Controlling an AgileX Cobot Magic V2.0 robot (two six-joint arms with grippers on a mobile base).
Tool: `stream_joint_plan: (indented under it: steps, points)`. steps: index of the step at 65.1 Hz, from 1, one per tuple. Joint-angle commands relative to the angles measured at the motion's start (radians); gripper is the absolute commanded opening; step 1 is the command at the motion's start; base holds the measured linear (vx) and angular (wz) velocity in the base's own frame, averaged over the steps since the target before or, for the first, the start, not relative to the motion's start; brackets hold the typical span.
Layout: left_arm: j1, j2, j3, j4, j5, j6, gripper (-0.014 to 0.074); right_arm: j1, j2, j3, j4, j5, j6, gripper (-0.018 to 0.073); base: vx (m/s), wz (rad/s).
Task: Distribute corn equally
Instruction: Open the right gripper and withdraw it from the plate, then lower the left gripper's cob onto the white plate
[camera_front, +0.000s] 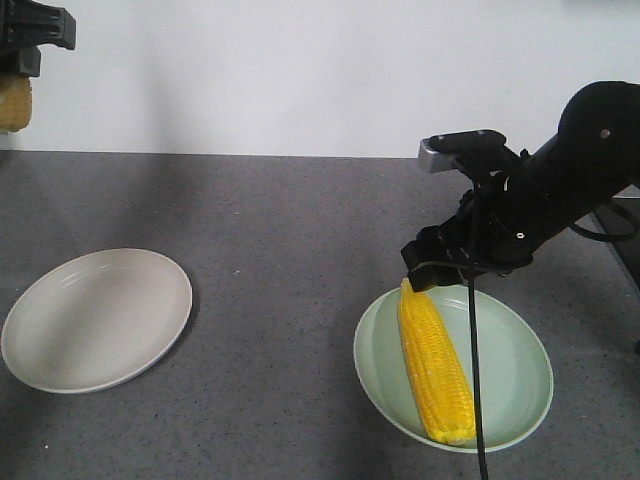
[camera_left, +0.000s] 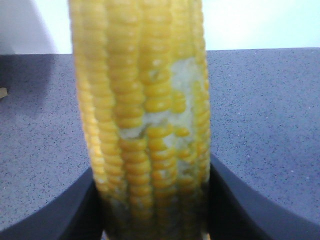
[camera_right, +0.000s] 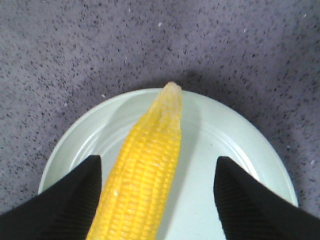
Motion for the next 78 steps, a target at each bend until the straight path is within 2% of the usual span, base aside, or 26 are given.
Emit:
stream_joint_plan:
  steps: [1, 13, 30, 44, 65, 72, 78]
  points:
    - [0.0, -0.035, -0.03, 0.019, -0.06, -0.004, 0.0069, -0.004, -0.07, -0.027, 0.004, -0.046, -0.01, 0.0475, 0.0, 0.0]
    - [0.0, -0.035, -0.03, 0.019, -0.06, -0.004, 0.0068, -0.004, -0.165, -0.027, -0.049, -0.065, -0.009, 0.0475, 0.0, 0.0]
    - [0.0, -0.035, -0.03, 0.019, -0.059, -0.004, 0.007, -0.004, -0.357, -0.027, -0.122, -0.069, 0.054, 0.0475, 0.0, 0.0]
    - [0.0, -0.035, -0.03, 0.019, -0.048, -0.003, 0.0072, -0.004, -0.517, -0.023, -0.151, -0.048, 0.101, 0.0475, 0.0, 0.0]
    - [0.0, -0.035, -0.03, 0.019, 0.004, -0.002, 0.0072, -0.004, -0.645, 0.064, -0.172, -0.069, 0.105, 0.0475, 0.0, 0.0]
    - [0.0, -0.035, -0.03, -0.011, 0.004, 0.022, 0.0072, -0.004, -0.642, 0.07, -0.174, -0.07, 0.106, 0.0475, 0.0, 0.0]
    - [0.0, -0.035, -0.03, -0.07, 0.004, 0.044, 0.0072, -0.004, -0.641, 0.07, -0.174, -0.077, 0.106, 0.0475, 0.0, 0.0]
